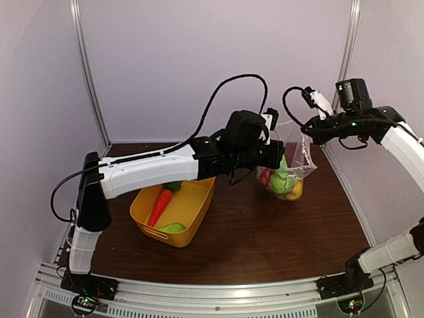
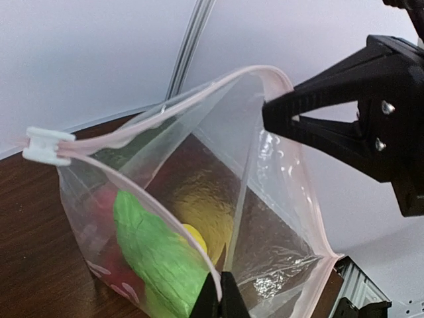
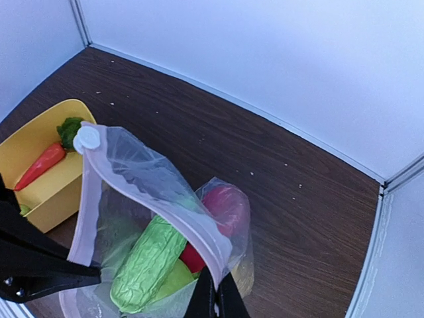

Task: Place the food in the zip-top bag and seal the zipper
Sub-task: Adjust the zipper food storage bag at the center of the board.

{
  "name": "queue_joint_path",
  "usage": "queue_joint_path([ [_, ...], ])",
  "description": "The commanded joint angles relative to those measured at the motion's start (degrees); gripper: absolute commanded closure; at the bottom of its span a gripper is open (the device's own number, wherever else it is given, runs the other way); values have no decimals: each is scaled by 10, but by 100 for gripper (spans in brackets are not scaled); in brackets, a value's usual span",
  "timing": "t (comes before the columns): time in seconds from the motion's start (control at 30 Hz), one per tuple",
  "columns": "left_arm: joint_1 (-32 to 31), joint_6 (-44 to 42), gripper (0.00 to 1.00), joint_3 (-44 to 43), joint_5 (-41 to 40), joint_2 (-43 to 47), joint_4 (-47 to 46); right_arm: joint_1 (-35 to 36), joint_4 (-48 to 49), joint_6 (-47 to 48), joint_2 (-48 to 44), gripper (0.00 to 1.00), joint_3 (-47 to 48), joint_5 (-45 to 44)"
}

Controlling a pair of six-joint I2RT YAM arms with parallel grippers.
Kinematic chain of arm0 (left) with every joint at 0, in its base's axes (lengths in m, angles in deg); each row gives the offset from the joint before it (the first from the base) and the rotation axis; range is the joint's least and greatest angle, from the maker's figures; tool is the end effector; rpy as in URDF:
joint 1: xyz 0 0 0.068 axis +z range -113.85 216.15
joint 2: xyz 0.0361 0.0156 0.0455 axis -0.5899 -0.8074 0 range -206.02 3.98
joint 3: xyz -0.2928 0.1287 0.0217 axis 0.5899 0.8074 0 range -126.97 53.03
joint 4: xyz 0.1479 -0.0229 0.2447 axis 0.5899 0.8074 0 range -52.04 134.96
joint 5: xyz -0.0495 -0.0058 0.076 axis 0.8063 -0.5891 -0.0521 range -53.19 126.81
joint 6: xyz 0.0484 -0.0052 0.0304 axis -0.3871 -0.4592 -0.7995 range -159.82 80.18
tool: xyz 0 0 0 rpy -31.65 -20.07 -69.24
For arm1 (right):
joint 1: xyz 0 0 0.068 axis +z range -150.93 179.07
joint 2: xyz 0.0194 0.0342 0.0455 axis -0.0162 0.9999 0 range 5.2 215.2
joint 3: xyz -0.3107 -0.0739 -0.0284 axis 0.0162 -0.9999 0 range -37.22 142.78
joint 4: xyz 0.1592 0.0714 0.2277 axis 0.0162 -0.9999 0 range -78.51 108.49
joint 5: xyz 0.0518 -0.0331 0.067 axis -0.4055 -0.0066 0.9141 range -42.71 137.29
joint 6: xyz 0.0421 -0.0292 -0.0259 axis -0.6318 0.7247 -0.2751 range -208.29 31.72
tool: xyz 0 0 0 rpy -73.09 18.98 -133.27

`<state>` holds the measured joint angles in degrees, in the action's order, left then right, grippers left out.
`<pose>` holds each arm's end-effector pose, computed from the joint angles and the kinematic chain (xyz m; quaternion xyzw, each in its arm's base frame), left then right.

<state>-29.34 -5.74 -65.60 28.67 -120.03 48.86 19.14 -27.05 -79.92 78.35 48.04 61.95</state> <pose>0.2462 -0.5263 0.3752 0.1750 0.7798 -0.4203 0.4297 0.2567 0.1046 0.4663 -0.2731 0.8318 0.1597 0.4561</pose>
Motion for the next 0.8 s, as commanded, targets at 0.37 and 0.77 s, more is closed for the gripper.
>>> queue_joint_path([
  [0.37, 53, 86, 100, 93, 74, -23, -47, 50, -42, 14, 51, 100, -60, -91],
  [0.77, 30, 82, 100, 93, 112, 4, -92, 50, -61, 14, 94, 100, 39, 2],
])
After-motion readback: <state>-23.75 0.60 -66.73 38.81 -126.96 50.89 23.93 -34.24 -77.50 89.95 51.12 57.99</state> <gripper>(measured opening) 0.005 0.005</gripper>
